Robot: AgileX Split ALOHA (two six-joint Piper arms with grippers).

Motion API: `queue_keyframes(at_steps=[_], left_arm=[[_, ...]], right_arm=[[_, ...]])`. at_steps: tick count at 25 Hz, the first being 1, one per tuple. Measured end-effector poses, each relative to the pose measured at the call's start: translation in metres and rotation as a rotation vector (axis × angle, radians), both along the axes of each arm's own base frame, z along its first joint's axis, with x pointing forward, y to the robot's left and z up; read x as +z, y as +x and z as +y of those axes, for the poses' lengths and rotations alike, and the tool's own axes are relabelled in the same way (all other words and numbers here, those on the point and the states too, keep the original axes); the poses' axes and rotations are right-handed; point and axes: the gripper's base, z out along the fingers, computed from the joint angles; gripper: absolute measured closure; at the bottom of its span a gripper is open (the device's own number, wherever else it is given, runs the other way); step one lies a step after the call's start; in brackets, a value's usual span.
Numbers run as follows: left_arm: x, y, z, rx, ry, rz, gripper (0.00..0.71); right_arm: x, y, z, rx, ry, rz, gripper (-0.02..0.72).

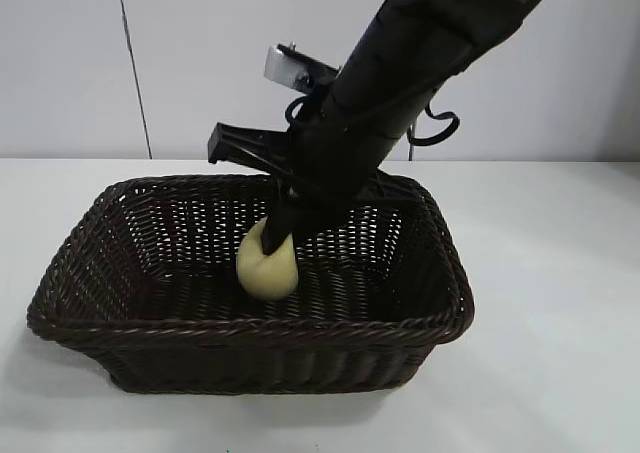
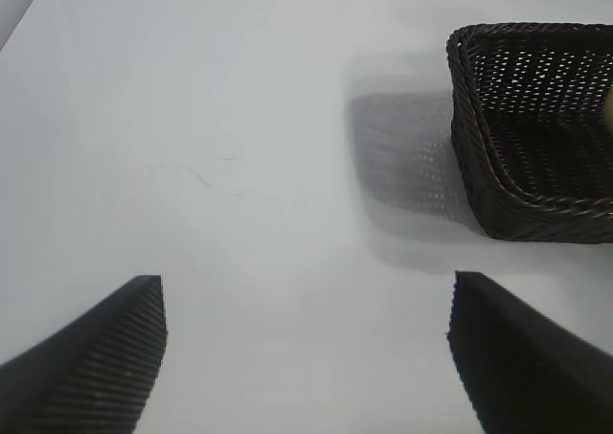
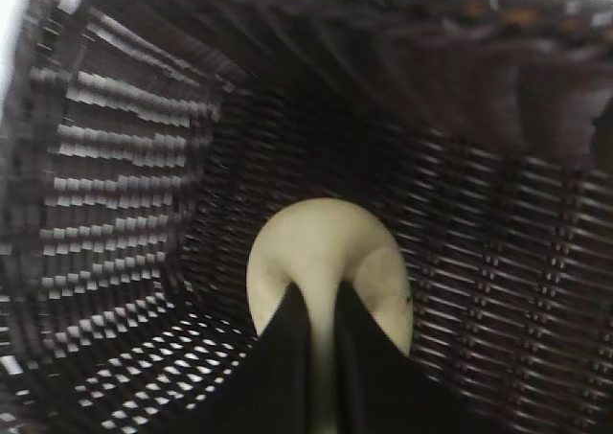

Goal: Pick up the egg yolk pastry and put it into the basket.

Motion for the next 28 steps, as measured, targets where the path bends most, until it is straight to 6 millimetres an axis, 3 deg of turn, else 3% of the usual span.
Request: queue_keyframes(at_steps=[3, 6, 9, 15, 22, 28], left_arm=[[0.000, 0.000, 0.000, 0.000, 0.000, 0.000, 0.121], [0.000, 0.000, 0.000, 0.000, 0.000, 0.000, 0.121], [0.000, 0.000, 0.000, 0.000, 0.000, 0.000, 0.121], [0.000, 0.000, 0.000, 0.000, 0.000, 0.000, 0.121], [0.000, 0.000, 0.000, 0.000, 0.000, 0.000, 0.121], [0.000, 0.000, 0.000, 0.000, 0.000, 0.000, 0.121]], right_arm=[[0.001, 0.000, 0.000, -0.001, 0.002, -0.001, 0.461], [0.001, 0.000, 0.000, -0.001, 0.003, -0.001, 0.243], [0.001, 0.000, 0.000, -0.002, 0.004, 0.000, 0.132], [0.009, -0.001, 0.003, 0.032, 0.002, 0.041, 0.102], [0.060, 0.012, 0.013, 0.115, -0.010, 0.001, 0.102], [0.081, 0.026, -0.007, 0.060, -0.177, -0.025, 0.102]])
